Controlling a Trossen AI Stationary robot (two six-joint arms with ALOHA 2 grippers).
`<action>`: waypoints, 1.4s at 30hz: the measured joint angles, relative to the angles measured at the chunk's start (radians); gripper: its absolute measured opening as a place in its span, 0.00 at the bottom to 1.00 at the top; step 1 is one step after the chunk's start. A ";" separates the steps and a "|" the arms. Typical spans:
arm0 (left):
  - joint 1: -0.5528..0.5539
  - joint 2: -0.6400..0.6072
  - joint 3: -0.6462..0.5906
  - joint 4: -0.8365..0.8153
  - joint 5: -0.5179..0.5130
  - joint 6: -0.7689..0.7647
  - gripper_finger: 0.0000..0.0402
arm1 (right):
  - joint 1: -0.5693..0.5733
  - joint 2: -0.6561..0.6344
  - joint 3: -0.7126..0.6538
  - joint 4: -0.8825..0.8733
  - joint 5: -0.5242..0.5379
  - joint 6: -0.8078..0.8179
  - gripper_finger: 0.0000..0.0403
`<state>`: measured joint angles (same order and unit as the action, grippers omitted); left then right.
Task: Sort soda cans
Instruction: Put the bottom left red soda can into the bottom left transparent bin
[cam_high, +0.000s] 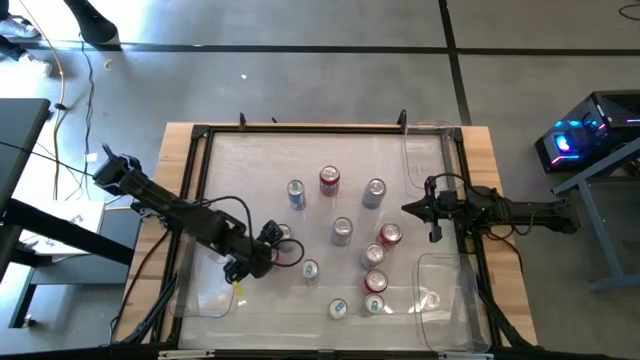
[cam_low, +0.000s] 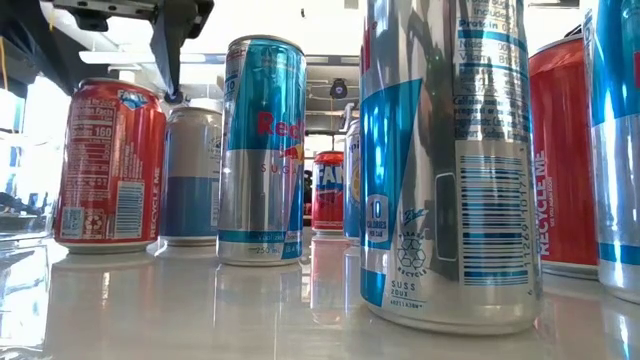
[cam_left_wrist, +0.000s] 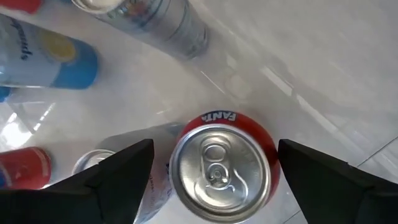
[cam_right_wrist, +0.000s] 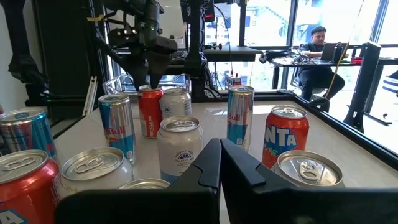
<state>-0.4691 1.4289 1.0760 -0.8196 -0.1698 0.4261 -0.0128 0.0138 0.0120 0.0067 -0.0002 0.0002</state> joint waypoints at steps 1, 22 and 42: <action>0.001 0.007 0.000 -0.004 -0.002 -0.003 0.85 | 0.000 0.000 0.000 0.000 0.000 0.000 0.00; -0.012 0.107 0.007 -0.046 0.007 -0.332 0.79 | 0.000 0.000 0.000 0.000 0.000 0.000 0.00; -0.013 0.109 0.137 -0.160 0.034 -0.721 0.76 | 0.000 0.000 0.000 0.000 0.000 0.000 0.00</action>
<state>-0.4820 1.5383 1.2126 -0.9796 -0.1358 -0.2952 -0.0124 0.0135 0.0120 0.0069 -0.0002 0.0002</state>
